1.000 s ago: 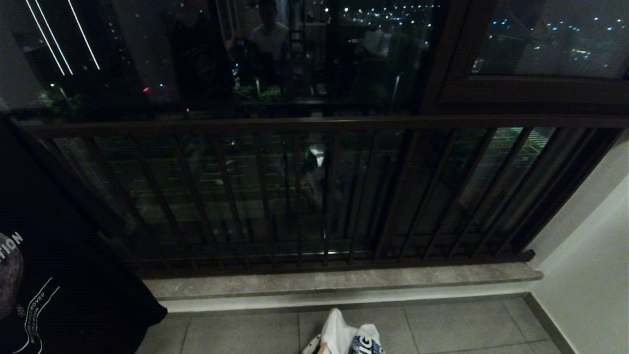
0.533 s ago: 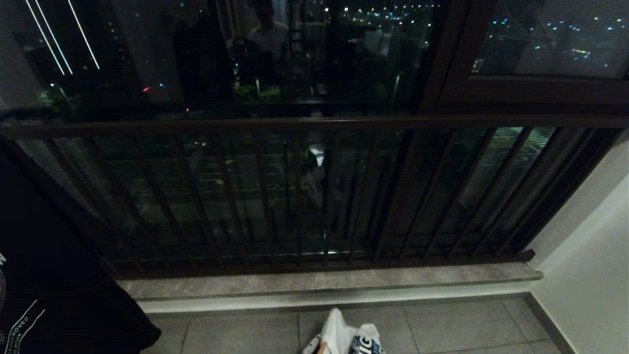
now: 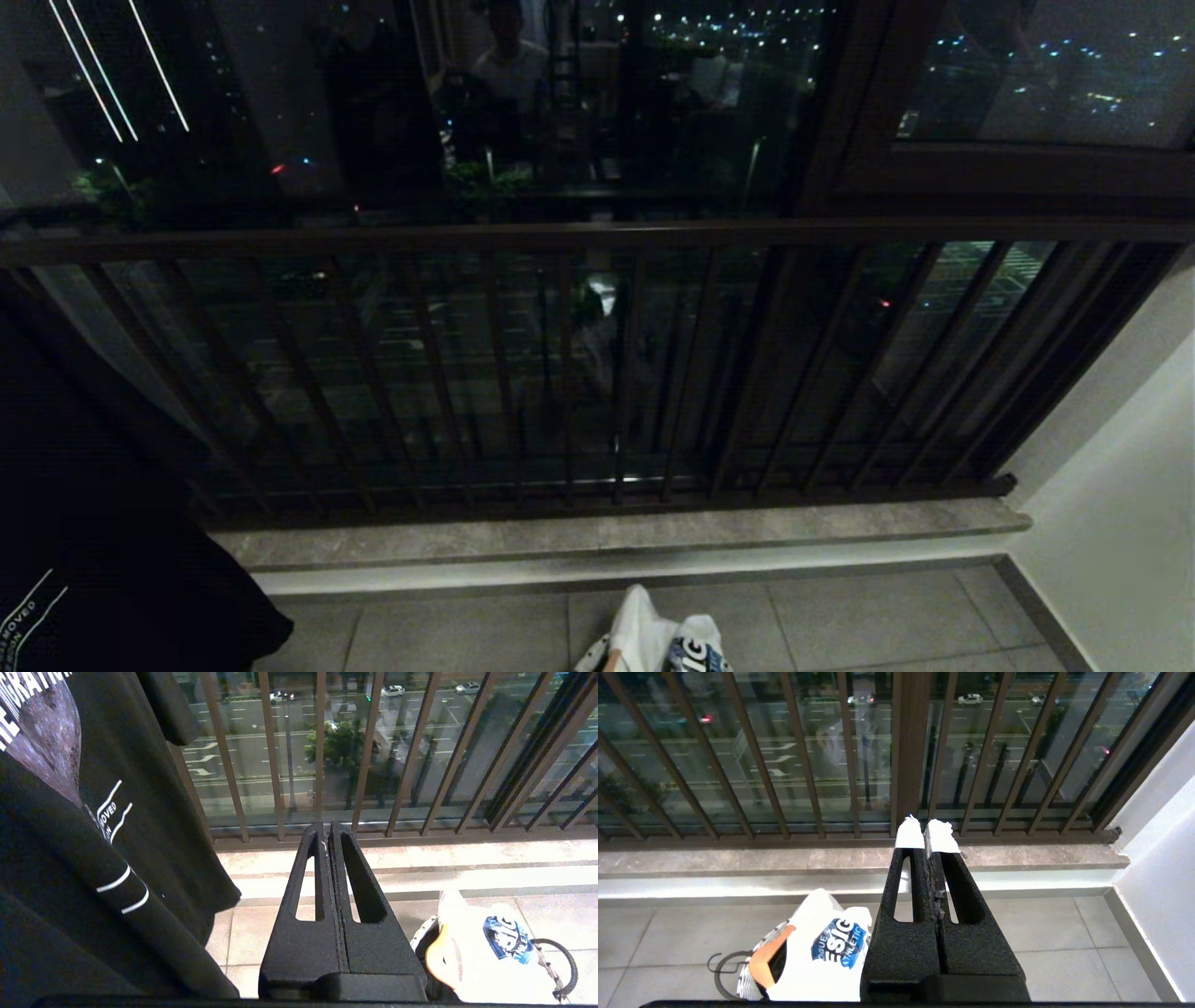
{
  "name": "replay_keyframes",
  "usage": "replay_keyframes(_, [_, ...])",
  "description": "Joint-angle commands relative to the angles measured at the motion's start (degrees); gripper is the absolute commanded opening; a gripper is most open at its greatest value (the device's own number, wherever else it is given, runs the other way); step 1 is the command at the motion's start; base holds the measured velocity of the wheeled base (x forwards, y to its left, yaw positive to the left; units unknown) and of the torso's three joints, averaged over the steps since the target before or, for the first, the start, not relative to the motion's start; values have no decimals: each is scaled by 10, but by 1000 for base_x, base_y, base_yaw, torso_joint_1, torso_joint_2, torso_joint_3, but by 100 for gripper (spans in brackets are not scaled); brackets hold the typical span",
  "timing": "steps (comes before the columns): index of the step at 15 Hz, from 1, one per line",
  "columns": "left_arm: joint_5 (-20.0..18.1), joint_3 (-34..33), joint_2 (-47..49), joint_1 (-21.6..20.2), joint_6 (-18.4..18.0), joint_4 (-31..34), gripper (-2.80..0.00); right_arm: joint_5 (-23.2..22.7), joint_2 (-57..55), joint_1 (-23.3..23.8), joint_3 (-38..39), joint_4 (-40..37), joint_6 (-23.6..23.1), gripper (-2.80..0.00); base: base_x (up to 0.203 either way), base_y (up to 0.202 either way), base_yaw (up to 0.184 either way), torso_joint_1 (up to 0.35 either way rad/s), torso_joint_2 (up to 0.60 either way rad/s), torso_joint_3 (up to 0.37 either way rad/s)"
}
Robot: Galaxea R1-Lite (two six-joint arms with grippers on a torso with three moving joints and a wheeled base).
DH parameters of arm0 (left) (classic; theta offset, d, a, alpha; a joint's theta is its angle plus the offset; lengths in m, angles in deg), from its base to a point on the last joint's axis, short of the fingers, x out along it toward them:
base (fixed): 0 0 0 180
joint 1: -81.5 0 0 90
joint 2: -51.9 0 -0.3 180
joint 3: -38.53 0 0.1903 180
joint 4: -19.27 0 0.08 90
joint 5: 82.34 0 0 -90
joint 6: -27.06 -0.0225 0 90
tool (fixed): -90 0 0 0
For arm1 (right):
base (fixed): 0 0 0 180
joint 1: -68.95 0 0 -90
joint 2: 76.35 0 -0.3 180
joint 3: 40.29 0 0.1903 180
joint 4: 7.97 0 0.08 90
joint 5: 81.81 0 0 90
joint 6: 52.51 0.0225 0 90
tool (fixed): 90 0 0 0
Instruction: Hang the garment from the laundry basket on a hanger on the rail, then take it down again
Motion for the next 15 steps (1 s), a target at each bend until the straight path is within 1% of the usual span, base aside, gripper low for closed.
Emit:
replay_keyframes(1, [0, -1, 0, 0, -1, 0, -280, 0, 0, 0, 0, 0, 0, -280, 0, 0, 0, 0, 0, 0])
replay_keyframes(9, [0, -1, 0, 0, 2, -1, -280, 0, 0, 0, 0, 0, 0, -280, 0, 0, 0, 0, 0, 0])
replay_keyframes(11, [1, -2, 0, 0, 9, -1, -280, 0, 0, 0, 0, 0, 0, -280, 0, 0, 0, 0, 0, 0])
replay_keyframes(15, [1, 4, 0, 0, 4, -2, -280, 0, 0, 0, 0, 0, 0, -280, 0, 0, 0, 0, 0, 0])
